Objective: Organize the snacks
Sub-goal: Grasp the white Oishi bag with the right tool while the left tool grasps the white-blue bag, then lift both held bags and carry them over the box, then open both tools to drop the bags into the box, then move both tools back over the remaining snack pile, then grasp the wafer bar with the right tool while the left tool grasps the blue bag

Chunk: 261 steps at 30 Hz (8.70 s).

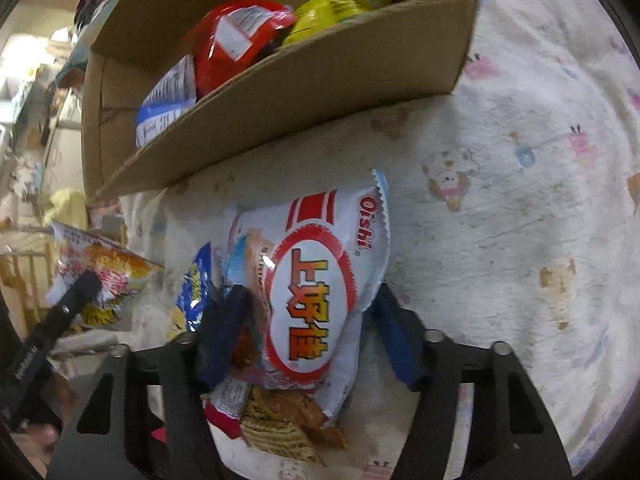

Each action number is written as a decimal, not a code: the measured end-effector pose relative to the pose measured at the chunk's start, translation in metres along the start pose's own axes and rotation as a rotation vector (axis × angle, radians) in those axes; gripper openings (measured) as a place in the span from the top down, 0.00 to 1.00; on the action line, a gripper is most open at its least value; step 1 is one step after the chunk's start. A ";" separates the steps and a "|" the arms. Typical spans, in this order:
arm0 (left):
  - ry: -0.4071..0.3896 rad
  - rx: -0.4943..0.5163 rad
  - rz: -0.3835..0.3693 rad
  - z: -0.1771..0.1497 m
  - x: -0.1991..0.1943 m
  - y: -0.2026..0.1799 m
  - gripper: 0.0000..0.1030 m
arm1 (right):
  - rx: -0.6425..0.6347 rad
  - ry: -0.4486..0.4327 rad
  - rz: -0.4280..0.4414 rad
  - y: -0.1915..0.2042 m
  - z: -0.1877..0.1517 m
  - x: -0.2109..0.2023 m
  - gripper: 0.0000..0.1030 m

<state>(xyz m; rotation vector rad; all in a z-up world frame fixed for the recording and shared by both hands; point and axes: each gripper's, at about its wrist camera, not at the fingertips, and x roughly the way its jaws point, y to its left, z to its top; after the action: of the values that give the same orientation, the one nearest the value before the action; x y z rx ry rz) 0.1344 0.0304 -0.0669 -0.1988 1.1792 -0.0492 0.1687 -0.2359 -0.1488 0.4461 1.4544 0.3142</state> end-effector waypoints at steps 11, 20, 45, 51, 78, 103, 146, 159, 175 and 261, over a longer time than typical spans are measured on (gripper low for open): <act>0.002 0.018 0.019 -0.003 0.005 -0.008 0.63 | 0.044 -0.163 0.047 -0.044 -0.014 -0.070 0.61; -0.016 0.074 0.041 -0.005 0.006 -0.027 0.63 | 0.045 -0.211 0.089 -0.057 -0.023 -0.090 0.61; -0.244 0.078 0.097 0.059 -0.060 -0.036 0.63 | -0.056 -0.517 0.247 -0.003 0.017 -0.177 0.61; -0.248 0.080 0.084 0.082 -0.053 -0.042 0.63 | -0.074 -0.497 0.220 0.006 0.040 -0.166 0.61; -0.263 0.164 0.072 0.137 0.010 -0.074 0.63 | -0.125 -0.370 0.125 0.028 0.126 -0.097 0.61; -0.307 0.183 0.040 0.138 0.001 -0.080 0.20 | -0.087 -0.356 0.143 0.029 0.131 -0.088 0.58; -0.306 0.128 0.054 0.099 -0.033 -0.059 0.20 | -0.069 -0.508 0.095 0.013 0.083 -0.141 0.16; -0.260 0.110 0.056 0.053 -0.046 -0.042 0.20 | -0.092 -0.484 0.062 0.011 0.036 -0.145 0.16; -0.216 0.122 0.025 0.006 -0.050 -0.030 0.20 | -0.090 -0.433 0.042 -0.003 -0.015 -0.143 0.16; 0.136 0.283 0.030 -0.032 0.051 -0.107 0.85 | -0.380 -0.285 -0.112 0.009 -0.049 -0.096 0.71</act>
<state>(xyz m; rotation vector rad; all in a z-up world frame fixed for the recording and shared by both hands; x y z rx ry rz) 0.1315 -0.0864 -0.1059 0.0728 1.2961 -0.2044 0.1115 -0.2682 -0.0630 0.0948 1.1041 0.4093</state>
